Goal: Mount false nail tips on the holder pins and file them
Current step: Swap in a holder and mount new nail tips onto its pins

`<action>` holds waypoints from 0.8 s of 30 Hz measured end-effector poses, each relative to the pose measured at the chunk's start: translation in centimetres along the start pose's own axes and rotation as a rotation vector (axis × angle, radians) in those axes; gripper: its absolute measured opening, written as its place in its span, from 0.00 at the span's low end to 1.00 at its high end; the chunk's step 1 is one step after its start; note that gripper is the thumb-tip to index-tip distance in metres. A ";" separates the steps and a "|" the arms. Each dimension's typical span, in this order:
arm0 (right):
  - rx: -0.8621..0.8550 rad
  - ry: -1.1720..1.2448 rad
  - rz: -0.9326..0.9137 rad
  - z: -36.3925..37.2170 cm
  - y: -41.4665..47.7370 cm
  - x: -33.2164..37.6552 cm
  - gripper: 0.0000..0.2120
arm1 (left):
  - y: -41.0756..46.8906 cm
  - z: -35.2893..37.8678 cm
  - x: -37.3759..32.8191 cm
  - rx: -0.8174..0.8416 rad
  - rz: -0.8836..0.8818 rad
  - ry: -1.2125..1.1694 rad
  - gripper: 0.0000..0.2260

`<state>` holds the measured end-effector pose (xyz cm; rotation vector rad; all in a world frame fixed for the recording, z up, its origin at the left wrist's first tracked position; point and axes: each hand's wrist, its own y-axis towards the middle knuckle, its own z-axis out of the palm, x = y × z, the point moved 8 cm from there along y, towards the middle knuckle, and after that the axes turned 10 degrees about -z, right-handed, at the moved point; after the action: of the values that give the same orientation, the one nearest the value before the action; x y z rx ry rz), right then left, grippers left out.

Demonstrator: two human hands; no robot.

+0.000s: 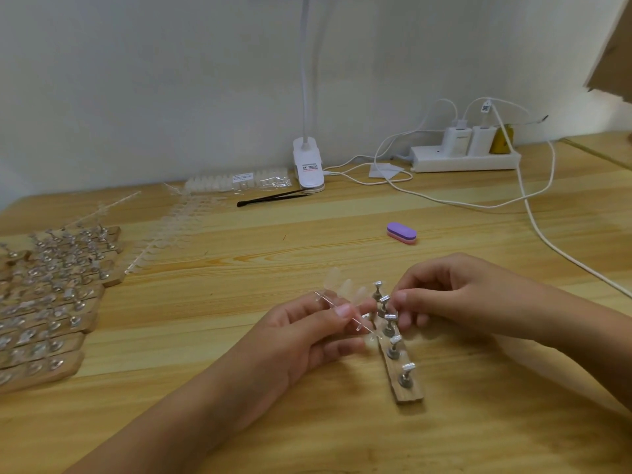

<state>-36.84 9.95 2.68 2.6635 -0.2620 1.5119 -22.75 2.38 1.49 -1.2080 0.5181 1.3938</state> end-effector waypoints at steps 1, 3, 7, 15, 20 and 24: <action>0.008 0.011 0.001 0.1 0.0 0.0 0.13 | 0.0 0.0 0.0 0.009 -0.009 0.000 0.07; 0.003 0.043 0.011 0.3 0.1 -0.1 0.18 | 0.1 0.2 0.1 0.026 -0.016 0.033 0.07; -0.010 0.075 0.038 0.3 0.1 -0.5 0.11 | 0.1 0.3 0.5 0.045 -0.017 0.227 0.09; -0.032 0.011 -0.011 -0.2 0.0 -0.5 0.05 | -0.1 0.8 1.1 -0.098 -0.028 0.925 0.18; 0.010 -0.113 -0.116 -0.8 -0.4 0.2 0.03 | 0.0 0.8 0.9 -0.060 -0.047 0.890 0.16; -0.198 -0.290 -0.337 -2.5 -0.8 2.7 0.05 | 0.0 0.6 0.6 -0.003 0.005 0.715 0.08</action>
<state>-37.46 10.83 6.28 2.5944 0.0239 0.9537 -22.86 3.19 1.16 -1.7030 1.0070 0.9324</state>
